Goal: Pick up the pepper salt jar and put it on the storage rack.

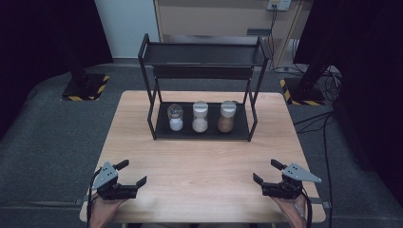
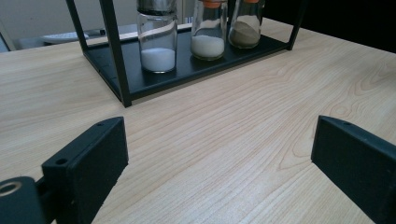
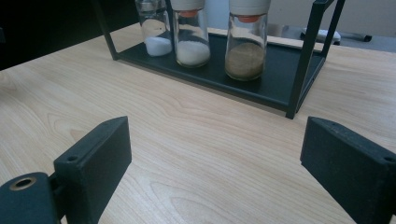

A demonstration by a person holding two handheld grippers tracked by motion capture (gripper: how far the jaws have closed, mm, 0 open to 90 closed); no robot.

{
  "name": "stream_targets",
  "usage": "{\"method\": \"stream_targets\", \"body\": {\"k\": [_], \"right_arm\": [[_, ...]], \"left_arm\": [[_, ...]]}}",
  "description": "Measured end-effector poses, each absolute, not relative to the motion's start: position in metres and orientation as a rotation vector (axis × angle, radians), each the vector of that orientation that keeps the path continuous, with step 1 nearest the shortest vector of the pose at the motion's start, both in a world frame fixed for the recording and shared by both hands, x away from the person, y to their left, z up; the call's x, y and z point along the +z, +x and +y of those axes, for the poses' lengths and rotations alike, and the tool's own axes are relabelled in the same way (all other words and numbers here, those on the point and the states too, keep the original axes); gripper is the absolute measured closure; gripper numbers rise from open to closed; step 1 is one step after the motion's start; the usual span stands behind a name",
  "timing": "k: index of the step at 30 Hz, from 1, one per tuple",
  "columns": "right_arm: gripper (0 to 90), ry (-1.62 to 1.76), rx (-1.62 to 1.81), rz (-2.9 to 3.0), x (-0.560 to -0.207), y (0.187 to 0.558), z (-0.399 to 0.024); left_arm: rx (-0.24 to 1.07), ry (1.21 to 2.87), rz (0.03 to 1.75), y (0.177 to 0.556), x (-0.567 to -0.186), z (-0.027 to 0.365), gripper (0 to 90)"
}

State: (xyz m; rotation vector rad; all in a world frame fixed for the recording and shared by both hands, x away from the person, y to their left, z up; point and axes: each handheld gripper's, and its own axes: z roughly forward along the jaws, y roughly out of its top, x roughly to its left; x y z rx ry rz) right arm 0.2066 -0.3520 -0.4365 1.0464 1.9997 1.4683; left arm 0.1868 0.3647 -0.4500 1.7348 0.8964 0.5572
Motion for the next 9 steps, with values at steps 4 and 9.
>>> {"method": "stream_targets", "body": {"k": [4, 9], "right_arm": [[8.9, 1.05, 1.468, 2.002, -0.4366, 0.2071, -0.3518], [8.9, 1.053, 1.466, 2.009, -0.4363, 0.2079, -0.3513]], "left_arm": [[0.554, 1.729, 0.899, 0.1872, -0.4507, 0.3652, 1.8], [0.549, 1.724, 0.903, 0.1882, -0.4515, 0.3656, 0.5]]}}
